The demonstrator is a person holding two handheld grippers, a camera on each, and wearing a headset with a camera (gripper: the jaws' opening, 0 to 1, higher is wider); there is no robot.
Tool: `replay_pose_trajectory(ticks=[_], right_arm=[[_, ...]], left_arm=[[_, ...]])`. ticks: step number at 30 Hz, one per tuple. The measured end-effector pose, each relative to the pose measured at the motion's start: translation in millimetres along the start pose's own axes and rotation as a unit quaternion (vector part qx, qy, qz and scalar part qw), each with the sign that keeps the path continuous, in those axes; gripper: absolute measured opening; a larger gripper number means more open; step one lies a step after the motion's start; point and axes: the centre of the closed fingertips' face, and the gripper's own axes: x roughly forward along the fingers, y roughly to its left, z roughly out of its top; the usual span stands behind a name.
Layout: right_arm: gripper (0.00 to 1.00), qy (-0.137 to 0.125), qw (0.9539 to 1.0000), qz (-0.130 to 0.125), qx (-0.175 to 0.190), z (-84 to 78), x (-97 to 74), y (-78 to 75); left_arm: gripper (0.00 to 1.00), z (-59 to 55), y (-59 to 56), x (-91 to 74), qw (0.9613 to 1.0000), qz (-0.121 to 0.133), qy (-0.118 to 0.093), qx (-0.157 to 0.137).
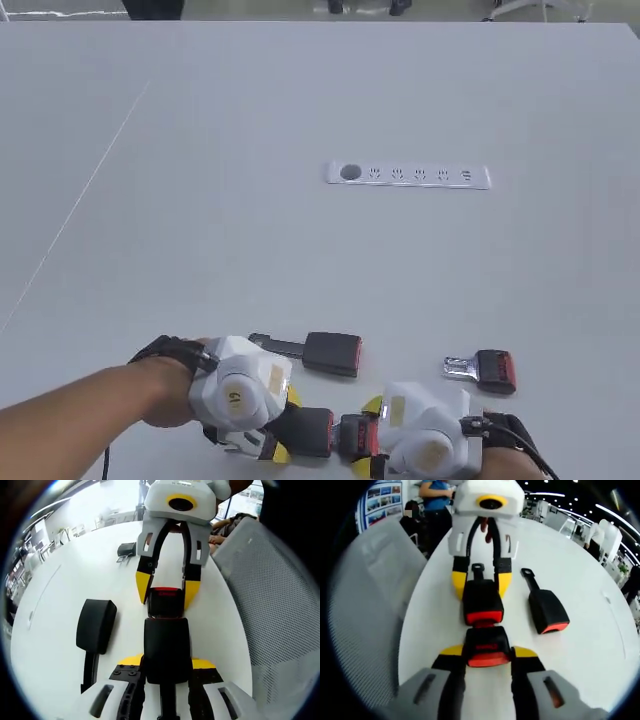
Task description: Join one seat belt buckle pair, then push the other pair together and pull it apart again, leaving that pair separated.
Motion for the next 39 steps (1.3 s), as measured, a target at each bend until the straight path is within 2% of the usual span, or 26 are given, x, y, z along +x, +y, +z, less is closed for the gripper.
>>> replay_pose_trajectory(ticks=[16,27,31,34,36,39], right_arm=[[0.34,-0.027,0.9995,-0.004,0.017,-2.6,-2.9,0.0],[0.34,-0.034,0.999,-0.004,0.028,-5.0,-3.8,0.5],[0.35,-0.032,0.999,-0.003,0.032,-4.6,-3.5,0.4],[0.36,-0.018,0.9996,-0.003,0.021,-3.0,-2.8,1.5],[0.37,-0.02,0.9996,-0.016,0.009,-1.7,-3.6,0.9],[0.38,-0.012,0.9995,-0.027,0.013,-0.5,-3.8,-1.8]], left_arm=[[0.33,-0.5,2.1,-0.3,0.9999,0.001,-0.011,0.011],[0.32,-2.3,2.7,-0.3,0.9998,0.001,-0.014,0.014],[0.33,-0.8,2.4,-0.1,0.9999,0.001,-0.008,0.012],[0.33,0.0,1.3,1.2,0.9998,0.004,0.006,0.02],[0.33,0.0,1.3,1.6,0.9997,0.008,0.011,0.019],[0.34,1.8,1.4,1.9,0.9997,0.017,0.013,0.009]])
